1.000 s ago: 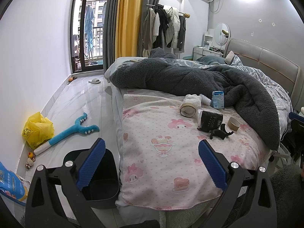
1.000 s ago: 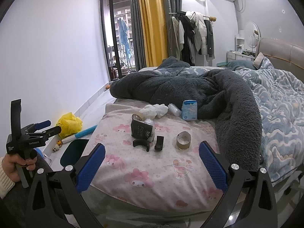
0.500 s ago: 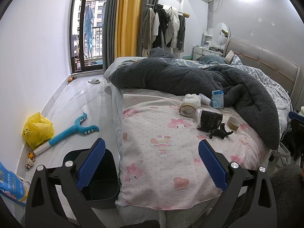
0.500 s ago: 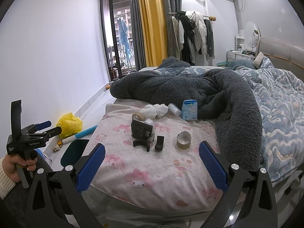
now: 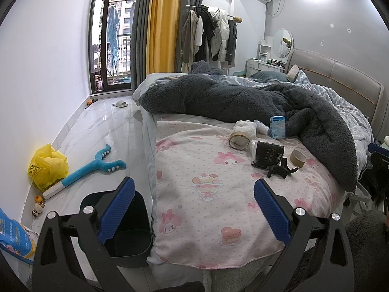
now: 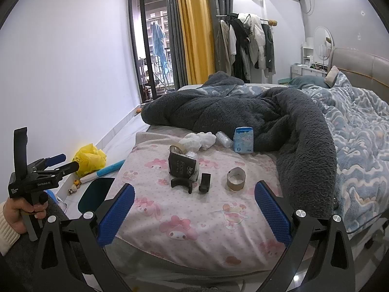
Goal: Collect trash
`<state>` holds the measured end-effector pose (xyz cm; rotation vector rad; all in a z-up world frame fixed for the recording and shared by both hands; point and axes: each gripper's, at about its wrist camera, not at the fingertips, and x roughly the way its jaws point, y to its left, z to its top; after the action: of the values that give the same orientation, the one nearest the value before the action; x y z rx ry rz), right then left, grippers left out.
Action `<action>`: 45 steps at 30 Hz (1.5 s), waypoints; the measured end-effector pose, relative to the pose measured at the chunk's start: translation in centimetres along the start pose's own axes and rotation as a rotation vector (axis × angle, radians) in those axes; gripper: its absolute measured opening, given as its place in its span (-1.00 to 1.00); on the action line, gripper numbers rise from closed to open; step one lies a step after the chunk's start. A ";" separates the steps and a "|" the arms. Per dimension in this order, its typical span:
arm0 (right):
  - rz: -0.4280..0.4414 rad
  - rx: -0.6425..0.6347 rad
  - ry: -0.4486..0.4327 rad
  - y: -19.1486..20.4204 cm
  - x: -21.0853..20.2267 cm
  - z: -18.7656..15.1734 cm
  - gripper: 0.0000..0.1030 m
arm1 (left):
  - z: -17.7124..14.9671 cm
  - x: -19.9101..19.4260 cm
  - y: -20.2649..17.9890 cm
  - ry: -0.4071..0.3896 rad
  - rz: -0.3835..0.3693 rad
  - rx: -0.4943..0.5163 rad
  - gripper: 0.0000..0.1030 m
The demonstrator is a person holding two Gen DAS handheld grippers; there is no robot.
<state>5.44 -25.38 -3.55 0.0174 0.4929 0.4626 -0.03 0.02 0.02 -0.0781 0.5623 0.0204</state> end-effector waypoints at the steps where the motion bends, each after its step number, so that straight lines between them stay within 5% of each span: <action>1: 0.000 0.000 0.000 0.0 0.0 0.0 0.94 | 0.0 0.0 0.0 0.000 0.000 0.000 0.94; 30: 0.036 0.005 0.034 -1.7 1.5 0.9 0.94 | 0.5 0.7 -1.0 0.035 0.024 0.035 0.93; 38: 0.022 -0.007 0.106 -3.8 4.8 1.1 0.93 | 1.5 2.9 -2.2 0.071 -0.030 0.052 0.90; 45: 0.009 0.017 0.157 -6.5 8.4 1.1 0.63 | 1.9 5.7 -3.0 0.114 -0.065 0.049 0.85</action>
<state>15.22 -27.48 -7.22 -0.0001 0.6508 0.4711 5.94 -2.88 -1.26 -0.0497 0.6735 -0.0611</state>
